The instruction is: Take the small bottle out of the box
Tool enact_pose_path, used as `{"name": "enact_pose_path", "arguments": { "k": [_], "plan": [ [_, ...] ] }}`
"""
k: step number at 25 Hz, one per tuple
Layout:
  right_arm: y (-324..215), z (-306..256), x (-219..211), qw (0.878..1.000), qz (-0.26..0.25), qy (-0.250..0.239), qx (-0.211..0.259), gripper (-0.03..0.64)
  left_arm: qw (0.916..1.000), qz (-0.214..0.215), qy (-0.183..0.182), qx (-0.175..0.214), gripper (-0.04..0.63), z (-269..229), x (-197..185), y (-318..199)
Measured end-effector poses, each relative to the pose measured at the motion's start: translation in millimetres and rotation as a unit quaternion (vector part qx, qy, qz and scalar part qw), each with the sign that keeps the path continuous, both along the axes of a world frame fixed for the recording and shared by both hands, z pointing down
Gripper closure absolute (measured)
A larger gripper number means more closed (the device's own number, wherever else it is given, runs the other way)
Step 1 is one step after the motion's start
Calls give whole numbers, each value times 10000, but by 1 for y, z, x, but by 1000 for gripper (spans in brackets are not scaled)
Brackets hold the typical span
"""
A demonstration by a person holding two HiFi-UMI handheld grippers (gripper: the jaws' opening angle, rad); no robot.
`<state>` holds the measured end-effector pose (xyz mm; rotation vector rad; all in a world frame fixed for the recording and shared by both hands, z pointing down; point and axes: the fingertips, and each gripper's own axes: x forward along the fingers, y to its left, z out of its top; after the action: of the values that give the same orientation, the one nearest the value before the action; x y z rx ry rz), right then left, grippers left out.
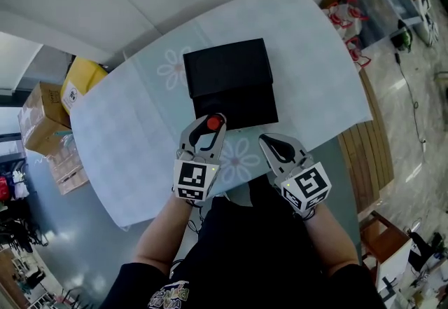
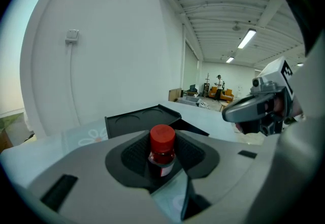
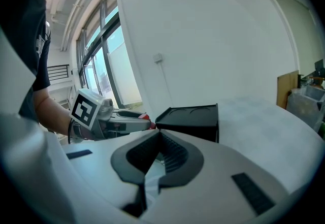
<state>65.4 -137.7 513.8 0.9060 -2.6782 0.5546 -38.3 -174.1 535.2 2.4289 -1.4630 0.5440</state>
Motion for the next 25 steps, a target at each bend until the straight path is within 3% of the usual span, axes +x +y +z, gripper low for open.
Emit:
{"name": "enact_pose_path", "arguments": {
  "k": [25],
  "plan": [
    [30, -59, -46, 9968, 412, -57, 689, 598, 9994, 54, 306, 171, 434, -66, -60, 95]
  ]
}}
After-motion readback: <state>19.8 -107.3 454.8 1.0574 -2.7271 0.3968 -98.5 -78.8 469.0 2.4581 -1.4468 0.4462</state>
